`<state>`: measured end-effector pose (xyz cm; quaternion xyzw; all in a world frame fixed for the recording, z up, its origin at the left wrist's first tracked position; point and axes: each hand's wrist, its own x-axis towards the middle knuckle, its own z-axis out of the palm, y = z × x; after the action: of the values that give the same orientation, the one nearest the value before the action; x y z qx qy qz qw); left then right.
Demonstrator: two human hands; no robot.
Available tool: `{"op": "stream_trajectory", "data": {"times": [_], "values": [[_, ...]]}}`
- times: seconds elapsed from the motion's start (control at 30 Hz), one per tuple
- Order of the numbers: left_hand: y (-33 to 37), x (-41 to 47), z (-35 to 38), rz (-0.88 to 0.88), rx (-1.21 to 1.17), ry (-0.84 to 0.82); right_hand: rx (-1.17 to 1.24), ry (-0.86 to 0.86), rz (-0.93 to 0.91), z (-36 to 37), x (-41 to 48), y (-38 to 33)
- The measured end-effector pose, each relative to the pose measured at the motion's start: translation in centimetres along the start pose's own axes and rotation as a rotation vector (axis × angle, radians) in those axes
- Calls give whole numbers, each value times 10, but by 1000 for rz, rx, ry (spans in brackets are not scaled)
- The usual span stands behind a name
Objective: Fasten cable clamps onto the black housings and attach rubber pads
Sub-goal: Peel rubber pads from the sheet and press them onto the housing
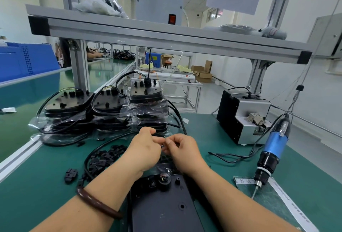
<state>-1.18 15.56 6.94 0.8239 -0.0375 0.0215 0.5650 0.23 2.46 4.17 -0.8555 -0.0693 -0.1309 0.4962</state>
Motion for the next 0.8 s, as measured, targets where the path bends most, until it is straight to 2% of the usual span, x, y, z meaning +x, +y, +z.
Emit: {"op": "stream_trajectory", "data": {"times": [0.17, 0.3, 0.37, 0.47, 0.57, 0.8], "values": [[1, 2, -4, -58, -277, -24, 85, -14, 15, -3, -2, -7], [3, 2, -17, -272, -925, -109, 365, 35, 92, -7, -3, -13], [2, 1, -23, -317, -1088, -187, 541, -22, 141, -8, -4, -18], [2, 0, -24, -316, -1142, -229, 709, -132, 205, -8, -5, -26], [0, 1, -25, -329, -1156, -220, 774, -166, 235, -9, -6, -32], [2, 2, -23, -290, -1062, -173, 650, -168, 154, -13, -8, -34]]}}
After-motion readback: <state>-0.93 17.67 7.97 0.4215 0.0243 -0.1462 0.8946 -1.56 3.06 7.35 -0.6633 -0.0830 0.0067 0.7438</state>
